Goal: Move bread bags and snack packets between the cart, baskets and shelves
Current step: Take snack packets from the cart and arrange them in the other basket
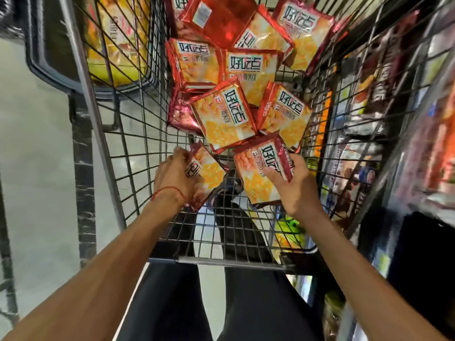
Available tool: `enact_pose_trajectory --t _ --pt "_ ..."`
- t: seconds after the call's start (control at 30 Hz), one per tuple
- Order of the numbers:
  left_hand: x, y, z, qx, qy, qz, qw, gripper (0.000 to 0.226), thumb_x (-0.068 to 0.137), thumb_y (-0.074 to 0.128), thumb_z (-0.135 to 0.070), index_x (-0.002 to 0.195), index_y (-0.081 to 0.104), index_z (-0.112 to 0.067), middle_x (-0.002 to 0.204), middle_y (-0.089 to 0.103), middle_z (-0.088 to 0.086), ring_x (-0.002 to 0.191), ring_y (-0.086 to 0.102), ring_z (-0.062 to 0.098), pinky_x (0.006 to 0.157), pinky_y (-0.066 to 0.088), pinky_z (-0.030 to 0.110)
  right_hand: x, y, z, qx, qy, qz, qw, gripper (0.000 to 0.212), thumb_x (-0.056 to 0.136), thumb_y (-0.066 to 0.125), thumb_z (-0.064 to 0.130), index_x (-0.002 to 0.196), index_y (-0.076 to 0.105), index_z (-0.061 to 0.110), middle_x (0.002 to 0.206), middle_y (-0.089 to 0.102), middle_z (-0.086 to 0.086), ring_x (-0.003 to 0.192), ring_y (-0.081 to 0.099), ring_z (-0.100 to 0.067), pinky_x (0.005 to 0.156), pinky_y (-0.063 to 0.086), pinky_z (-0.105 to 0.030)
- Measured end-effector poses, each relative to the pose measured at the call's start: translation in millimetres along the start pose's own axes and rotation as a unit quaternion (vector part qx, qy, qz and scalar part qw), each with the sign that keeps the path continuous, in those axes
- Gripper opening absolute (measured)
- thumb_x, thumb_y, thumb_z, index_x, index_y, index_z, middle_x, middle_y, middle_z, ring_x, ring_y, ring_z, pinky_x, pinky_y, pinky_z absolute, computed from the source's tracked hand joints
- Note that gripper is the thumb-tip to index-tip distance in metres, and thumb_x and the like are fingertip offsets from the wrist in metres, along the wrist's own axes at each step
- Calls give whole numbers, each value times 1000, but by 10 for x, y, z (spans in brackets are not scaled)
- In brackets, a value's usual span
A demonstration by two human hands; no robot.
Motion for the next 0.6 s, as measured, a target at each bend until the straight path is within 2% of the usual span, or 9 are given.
enact_pose_trajectory --t 0.1,0.2,0.23,0.3,0.33,0.4,0.47,0.5,0.6 --pt "-106 -150 -115 -6 18 -13 1000 55 78 86 -19 124 56 -19 113 64 7 110 60 29 99 51 44 -166 -99 99 26 -6 -24 999 37 97 73 36 127 54 23 99 67 22 78 62 19 68 46 -5" --pt "-294 -350 -251 -17 40 -26 999 55 80 85 -18 129 61 -15 113 60 11 110 59 32 105 49 44 -397 -230 233 62 -6 -45 997 44 96 72 41 131 57 18 106 72 16 90 67 6 85 57 -27" --pt "-364 -411 -272 -38 49 -28 998 53 80 85 -19 128 63 -15 111 61 10 106 60 31 104 50 43 -485 -275 282 71 -8 -47 996 42 97 71 41 130 57 19 106 71 20 90 66 9 85 57 -27" --pt "-559 -544 -321 -104 71 -19 992 48 82 85 -24 126 64 -19 109 64 7 102 63 27 99 53 46 -669 -368 383 88 -10 -57 994 35 98 70 40 125 54 25 105 64 30 92 64 17 81 52 -16" --pt "-663 -612 -340 -137 80 -10 987 47 84 83 -28 126 63 -23 109 67 4 102 65 25 97 55 48 -754 -417 419 92 -13 -69 993 35 98 71 40 126 54 26 104 65 29 94 64 15 80 50 -15" --pt "-898 -754 -399 -189 100 13 977 46 90 77 -33 131 57 -28 115 70 -1 106 68 21 98 56 43 -920 -503 499 93 -17 -88 992 36 98 71 41 127 55 25 104 67 26 92 63 16 79 50 -14" --pt "-1117 -907 -443 -206 121 26 971 53 94 72 -32 141 51 -22 119 69 -4 110 67 18 97 53 30 -1084 -572 569 90 -20 -97 991 41 98 70 42 131 54 22 107 68 22 92 61 18 81 52 -13" --pt "-1209 -986 -449 -217 129 25 967 54 95 71 -33 143 49 -21 120 69 -4 111 66 17 96 53 29 -1162 -597 607 85 -26 -105 991 46 99 70 42 135 53 20 110 69 19 93 61 17 80 51 -11" --pt "-1467 -1215 -425 -263 114 36 957 51 98 68 -33 143 45 -25 122 69 -2 111 68 19 96 55 38 -1365 -643 718 69 -49 -121 989 52 98 71 40 141 51 19 115 71 11 96 61 17 72 45 -1"
Point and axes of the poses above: each hand's wrist, its own x-axis towards the middle knuckle, its own y-axis out of the palm, z = x × y, the point moved 3 cm from there along x, towards the middle knuckle
